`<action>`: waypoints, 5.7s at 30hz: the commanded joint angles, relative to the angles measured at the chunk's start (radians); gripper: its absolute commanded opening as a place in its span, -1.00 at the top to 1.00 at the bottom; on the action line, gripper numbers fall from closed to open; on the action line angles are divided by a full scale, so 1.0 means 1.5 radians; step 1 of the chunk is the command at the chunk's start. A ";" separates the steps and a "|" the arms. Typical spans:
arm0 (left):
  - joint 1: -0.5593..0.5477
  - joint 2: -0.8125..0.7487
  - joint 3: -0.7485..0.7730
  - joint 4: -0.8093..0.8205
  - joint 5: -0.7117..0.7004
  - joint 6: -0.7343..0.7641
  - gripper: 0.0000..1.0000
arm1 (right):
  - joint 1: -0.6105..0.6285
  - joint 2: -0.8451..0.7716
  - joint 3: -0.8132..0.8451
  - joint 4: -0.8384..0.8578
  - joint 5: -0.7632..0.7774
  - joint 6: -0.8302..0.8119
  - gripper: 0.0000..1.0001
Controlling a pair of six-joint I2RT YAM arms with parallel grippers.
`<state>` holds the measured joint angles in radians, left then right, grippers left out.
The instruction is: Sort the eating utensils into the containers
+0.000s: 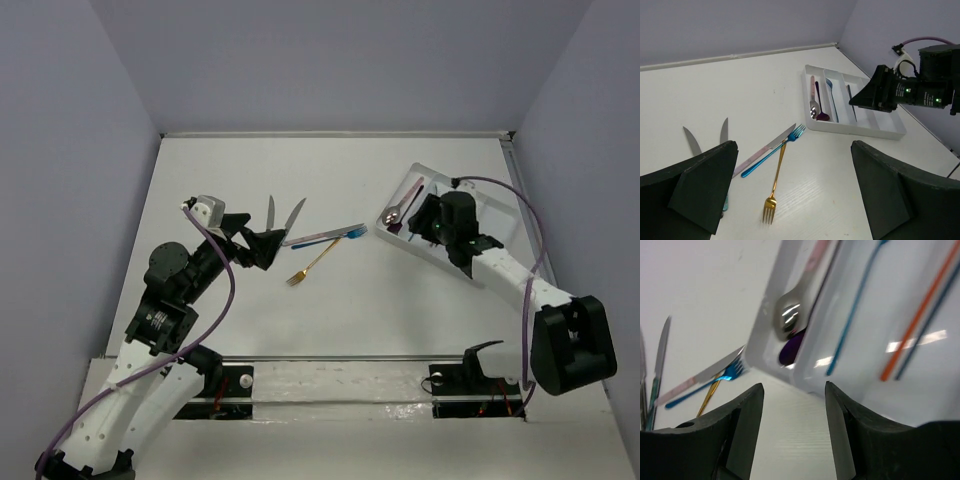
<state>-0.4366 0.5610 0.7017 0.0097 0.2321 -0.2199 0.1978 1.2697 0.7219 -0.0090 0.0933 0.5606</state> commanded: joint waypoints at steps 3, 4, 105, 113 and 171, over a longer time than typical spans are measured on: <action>0.003 0.001 0.018 0.031 0.006 -0.005 -0.98 | 0.215 0.060 0.067 -0.038 0.059 0.006 -0.18; 0.009 0.000 0.017 0.031 0.008 -0.005 -0.98 | 0.255 0.091 0.082 -0.037 0.084 0.010 -0.18; 0.009 -0.002 0.014 0.043 0.031 -0.011 -0.98 | 0.537 0.334 0.197 -0.245 0.266 0.165 0.84; 0.009 -0.001 0.014 0.043 0.031 -0.010 -0.98 | 0.537 0.234 0.172 -0.278 0.270 0.160 1.00; 0.009 0.003 0.017 0.037 0.022 -0.006 -0.98 | 0.222 0.216 0.210 -0.033 -0.005 -0.072 -0.02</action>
<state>-0.4301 0.5640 0.7017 0.0120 0.2611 -0.2264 0.3611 1.5757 1.0328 -0.0757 0.1337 0.4728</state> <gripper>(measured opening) 0.992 0.513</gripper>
